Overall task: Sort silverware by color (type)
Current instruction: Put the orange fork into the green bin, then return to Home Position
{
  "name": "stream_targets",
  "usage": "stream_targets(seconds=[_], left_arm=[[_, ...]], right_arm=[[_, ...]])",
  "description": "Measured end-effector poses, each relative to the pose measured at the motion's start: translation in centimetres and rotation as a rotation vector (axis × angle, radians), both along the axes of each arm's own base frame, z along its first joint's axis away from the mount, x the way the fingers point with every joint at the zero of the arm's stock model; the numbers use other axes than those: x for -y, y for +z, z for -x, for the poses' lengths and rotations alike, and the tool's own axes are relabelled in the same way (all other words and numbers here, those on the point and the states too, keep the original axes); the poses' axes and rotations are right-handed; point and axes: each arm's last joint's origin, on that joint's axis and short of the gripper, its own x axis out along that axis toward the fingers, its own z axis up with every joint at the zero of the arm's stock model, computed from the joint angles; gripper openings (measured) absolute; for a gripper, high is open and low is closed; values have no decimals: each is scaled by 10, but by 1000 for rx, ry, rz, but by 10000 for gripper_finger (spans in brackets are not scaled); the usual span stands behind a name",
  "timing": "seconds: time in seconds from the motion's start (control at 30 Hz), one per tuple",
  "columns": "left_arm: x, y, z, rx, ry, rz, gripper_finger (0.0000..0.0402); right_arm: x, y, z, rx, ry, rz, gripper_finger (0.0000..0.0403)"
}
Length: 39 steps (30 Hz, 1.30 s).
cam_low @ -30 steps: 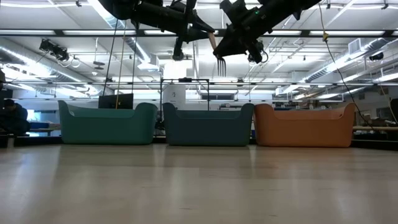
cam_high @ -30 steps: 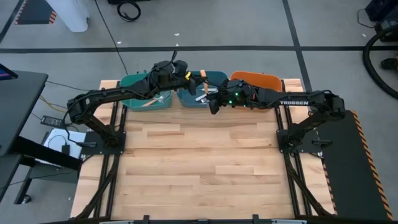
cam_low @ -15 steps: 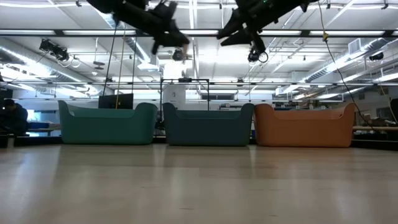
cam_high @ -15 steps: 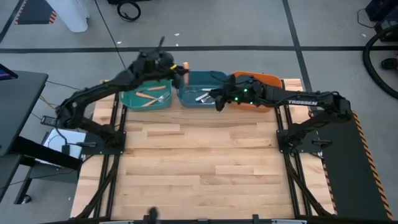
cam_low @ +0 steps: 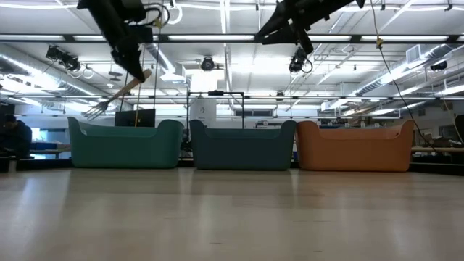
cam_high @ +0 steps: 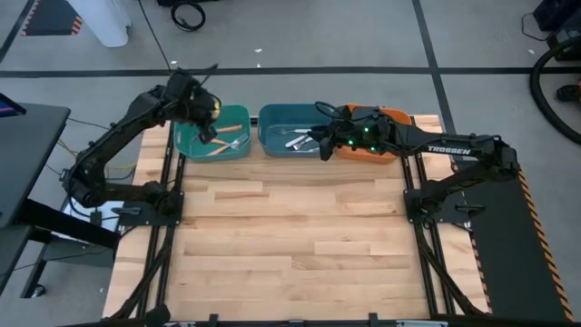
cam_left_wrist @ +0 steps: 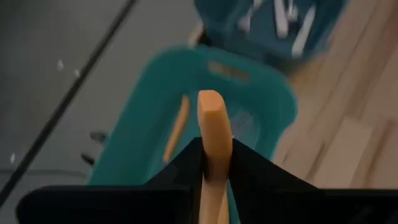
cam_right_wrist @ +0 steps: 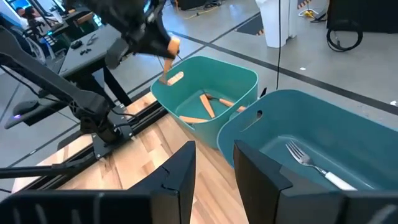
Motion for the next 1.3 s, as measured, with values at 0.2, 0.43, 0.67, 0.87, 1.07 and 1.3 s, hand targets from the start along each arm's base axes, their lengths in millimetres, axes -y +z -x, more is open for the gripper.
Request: stream_targets(seconds=[0.2, 0.43, 0.67, 0.87, 1.07, 1.3], left_arm=[[-11, -17, -5, -139, 43, 29, 94], [-22, -31, -12, -177, 73, 73, 122], [-24, -25, -15, -89, 144, 49, 143], [-11, 3, -6, 77, 165, -58, 144], [18, 44, 15, 325, 163, -184, 144], [69, 78, 51, 536, 157, -289, 144]], right_arm=[[1, 0, 0, -1, -30, 9, 115], [1, 0, 0, 8, -37, -11, 115], [-1, 8, 8, 55, 2, -50, 115], [-3, 34, 40, 117, 43, 29, 114], [-13, 53, 95, 129, -59, -1, 114], [-34, 65, 156, 124, -34, 80, 114]])
